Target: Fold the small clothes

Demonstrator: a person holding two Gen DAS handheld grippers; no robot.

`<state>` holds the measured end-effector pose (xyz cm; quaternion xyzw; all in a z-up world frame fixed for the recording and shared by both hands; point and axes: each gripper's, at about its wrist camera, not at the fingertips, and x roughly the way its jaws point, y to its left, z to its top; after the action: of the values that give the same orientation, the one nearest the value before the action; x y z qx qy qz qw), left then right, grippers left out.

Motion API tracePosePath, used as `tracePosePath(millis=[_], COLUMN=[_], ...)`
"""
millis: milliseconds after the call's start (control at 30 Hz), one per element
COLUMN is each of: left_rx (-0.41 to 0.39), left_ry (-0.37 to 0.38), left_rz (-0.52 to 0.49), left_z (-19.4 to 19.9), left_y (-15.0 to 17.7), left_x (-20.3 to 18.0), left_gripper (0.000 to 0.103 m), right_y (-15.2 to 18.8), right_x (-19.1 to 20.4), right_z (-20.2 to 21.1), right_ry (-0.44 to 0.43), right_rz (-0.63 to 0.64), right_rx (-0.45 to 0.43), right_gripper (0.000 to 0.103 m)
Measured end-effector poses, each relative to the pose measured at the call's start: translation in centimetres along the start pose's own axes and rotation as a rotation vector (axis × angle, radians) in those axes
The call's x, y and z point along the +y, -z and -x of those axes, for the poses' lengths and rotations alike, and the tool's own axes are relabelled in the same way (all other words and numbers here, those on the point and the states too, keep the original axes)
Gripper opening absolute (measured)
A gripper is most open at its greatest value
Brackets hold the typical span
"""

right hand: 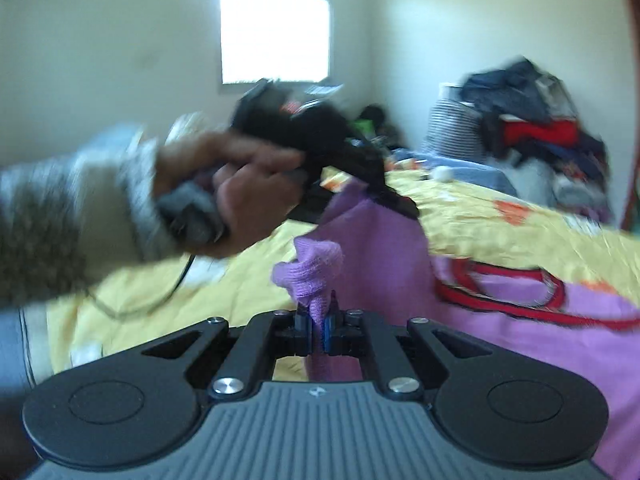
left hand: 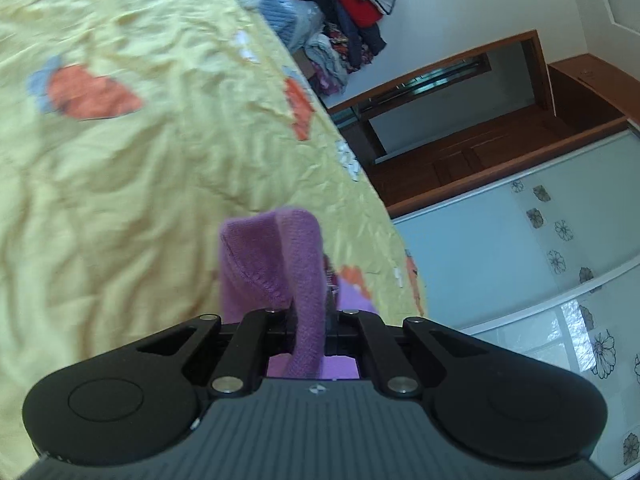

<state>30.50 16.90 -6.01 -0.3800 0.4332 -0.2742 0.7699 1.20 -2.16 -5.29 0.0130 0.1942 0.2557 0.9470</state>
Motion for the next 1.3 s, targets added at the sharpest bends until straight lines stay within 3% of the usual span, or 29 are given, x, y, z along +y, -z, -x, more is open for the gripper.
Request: tracePosePath(millis=[200,500,767,1067,1100,1167,1200,1233,1300], left_rx=[0.051,0.199,0.303,0.324,0.32,0.284,0.25,0.214,0.125], left_ry=[-0.021,-0.107,-0.182,-0.237,-0.24,-0.242,-0.248,-0.268,-0.284], left_rz=[-0.069,-0.208,-0.288,-0.347,-0.341,-0.321,-0.31,-0.309,-0.319], left_z=[-7.0,-20.7,-29.0,-32.6,-32.9,-33.0,-32.5,-31.7,-29.4], left_y=[0.6,6.1,11.2,12.6,12.4,11.8,11.4,11.0,10.2], left_x=[-7.2,-14.8,-17.6,-18.8,-18.7,-18.8,-18.8,-18.9,-19.0], left_gripper=[0.007,0.007,0.007,0.008,0.009,0.015,0.022,0.035,0.044], right_y=[1.3,7.1,11.3,12.9,12.7,12.5,12.6,12.6,12.1], right_x=[-9.0,-19.6,-23.3,-24.3,-24.2,-24.3,-24.3,-24.4,-23.8], right_z=[4.5,10.4,14.8,16.9,16.7,16.1,16.4,16.8,18.1], right_ry=[0.015,0.118,0.211,0.287,0.308,0.365,0.364,0.341,0.392], right_rz=[-0.316,-0.662,-0.794,-0.86,-0.85,-0.856,-0.865,-0.856,-0.813], right_rx=[-0.117,-0.198,-0.208,-0.187,-0.158,-0.085,-0.098,-0.115,-0.143], right_gripper=[0.005,0.005,0.005,0.005,0.009,0.032,0.051,0.068,0.071])
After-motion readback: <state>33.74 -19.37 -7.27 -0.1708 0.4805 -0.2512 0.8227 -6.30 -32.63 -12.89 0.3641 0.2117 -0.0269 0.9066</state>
